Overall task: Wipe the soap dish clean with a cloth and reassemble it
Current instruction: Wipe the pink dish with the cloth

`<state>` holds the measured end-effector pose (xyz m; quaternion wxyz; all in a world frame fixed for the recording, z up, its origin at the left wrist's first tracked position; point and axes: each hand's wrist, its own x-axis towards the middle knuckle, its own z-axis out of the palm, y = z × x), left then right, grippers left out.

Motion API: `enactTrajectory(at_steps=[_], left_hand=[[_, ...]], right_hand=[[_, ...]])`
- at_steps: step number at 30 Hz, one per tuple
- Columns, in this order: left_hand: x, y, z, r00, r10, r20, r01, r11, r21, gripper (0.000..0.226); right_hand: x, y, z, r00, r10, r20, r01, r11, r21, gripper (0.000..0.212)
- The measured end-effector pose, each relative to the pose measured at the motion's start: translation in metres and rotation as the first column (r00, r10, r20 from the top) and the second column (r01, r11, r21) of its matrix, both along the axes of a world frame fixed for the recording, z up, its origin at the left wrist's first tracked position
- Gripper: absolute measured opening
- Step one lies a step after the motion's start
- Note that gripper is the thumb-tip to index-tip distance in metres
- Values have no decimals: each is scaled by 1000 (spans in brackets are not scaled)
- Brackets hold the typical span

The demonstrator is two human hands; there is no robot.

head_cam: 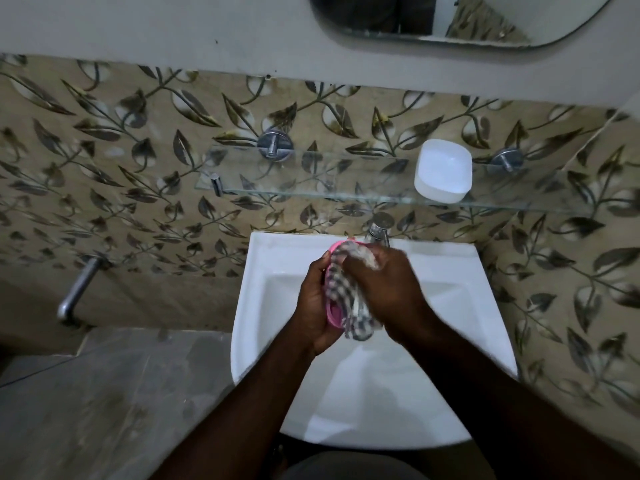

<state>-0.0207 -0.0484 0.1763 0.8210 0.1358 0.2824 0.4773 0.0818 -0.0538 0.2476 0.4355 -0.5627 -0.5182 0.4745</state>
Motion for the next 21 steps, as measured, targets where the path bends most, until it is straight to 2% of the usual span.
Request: enactTrajectory(at_steps=[1, 3, 5, 7, 9, 10, 11, 12, 14, 16, 18, 20, 21], left_hand=[[-4, 1, -1, 1000, 5, -10, -5, 1000, -12, 55], [-12, 4, -5, 999, -19, -31, 19, 1000, -19, 63], [-14, 4, -7, 998, -33, -54, 32, 999, -27, 56], [-8, 1, -4, 997, -40, -59, 38, 998, -40, 52], [1, -1, -2, 999, -29, -38, 28, 999, -22, 51], [5, -1, -2, 1000, -12, -20, 12, 1000, -13, 52], [6, 0, 1, 1000, -3, -6, 3, 1000, -6, 53], [4, 1, 4, 1000, 1, -12, -1, 1000, 4, 53], [-4, 4, 5, 999, -14, -47, 14, 1000, 8, 55], [-13, 6, 5, 996, -26, -82, 25, 1000, -12, 56], [-13, 3, 4, 996, -35, -87, 32, 999, -34, 58], [-6, 0, 6, 998, -33, -55, 32, 999, -20, 60], [-3, -1, 6, 999, -16, -45, 15, 1000, -5, 59]], right_hand=[[-1, -8, -2, 991, 87, 103, -89, 996, 14, 12], [3, -21, -6, 929, 256, 267, -248, 967, -63, 12], [11, -23, -5, 888, 362, 284, -334, 931, -145, 11], [16, -14, 0, 942, 282, 184, -253, 953, -165, 11], [13, -2, 5, 997, 69, -26, -73, 985, -159, 12], [9, 2, 8, 993, -8, -118, -11, 988, -155, 13], [6, 3, 9, 991, -30, -132, 14, 993, -121, 14], [4, 1, 7, 998, -5, -67, 1, 998, -58, 13], [4, -12, 3, 980, 144, 136, -145, 989, -3, 12], [8, -23, 0, 916, 317, 244, -303, 948, -93, 14], [10, -17, -2, 933, 319, 166, -295, 943, -152, 11], [9, -3, 0, 992, 112, -52, -119, 979, -167, 13], [6, 4, 3, 989, 15, -148, -40, 985, -168, 13]])
